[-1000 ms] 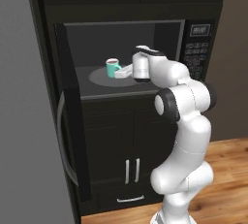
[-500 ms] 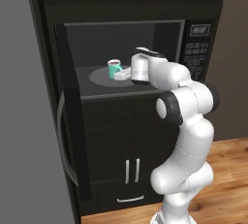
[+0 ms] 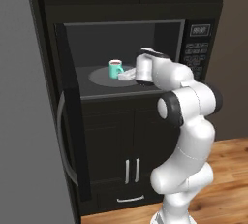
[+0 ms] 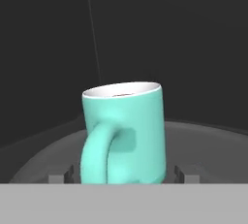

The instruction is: Place the microwavable item in the microwave. Then, close the microwave door and press the start button.

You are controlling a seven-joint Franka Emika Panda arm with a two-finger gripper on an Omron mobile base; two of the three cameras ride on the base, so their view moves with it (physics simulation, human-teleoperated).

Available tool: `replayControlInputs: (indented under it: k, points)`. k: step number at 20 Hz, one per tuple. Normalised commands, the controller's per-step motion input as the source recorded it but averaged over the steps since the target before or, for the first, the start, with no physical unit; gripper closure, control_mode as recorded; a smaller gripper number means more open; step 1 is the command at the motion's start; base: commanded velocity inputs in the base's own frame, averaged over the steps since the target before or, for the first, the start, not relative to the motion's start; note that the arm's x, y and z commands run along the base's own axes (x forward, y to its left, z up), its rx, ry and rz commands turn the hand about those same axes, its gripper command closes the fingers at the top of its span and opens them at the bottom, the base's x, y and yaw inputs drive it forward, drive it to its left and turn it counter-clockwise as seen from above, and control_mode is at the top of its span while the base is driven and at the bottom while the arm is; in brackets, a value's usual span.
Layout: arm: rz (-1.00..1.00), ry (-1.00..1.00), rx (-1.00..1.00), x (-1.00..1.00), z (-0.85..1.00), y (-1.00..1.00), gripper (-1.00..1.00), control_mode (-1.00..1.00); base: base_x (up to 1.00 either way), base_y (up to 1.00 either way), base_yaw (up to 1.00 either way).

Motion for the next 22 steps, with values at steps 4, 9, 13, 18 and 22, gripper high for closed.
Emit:
replayControlInputs:
  k: [4, 9, 13, 18, 22]
  points:
    - [0.00, 0.00, 0.00, -0.27, 0.33, -0.03, -1.00, -1.00, 0.00, 0.00, 0.00]
    - [0.00, 0.00, 0.00, -0.53, 0.74, 0.03, -1.00, -1.00, 0.00, 0.00, 0.00]
    - [0.00, 0.00, -0.01, -0.71, 0.73, 0.00, -1.00, -1.00, 0.00, 0.00, 0.00]
    - [0.00, 0.00, -0.11, -0.95, 0.53, 0.00, -1.00, -1.00, 0.00, 0.00, 0.00]
    - [-0.01, 0.00, -0.03, -0.13, -0.03, 0.00, -1.00, -1.00, 0.00, 0.00, 0.00]
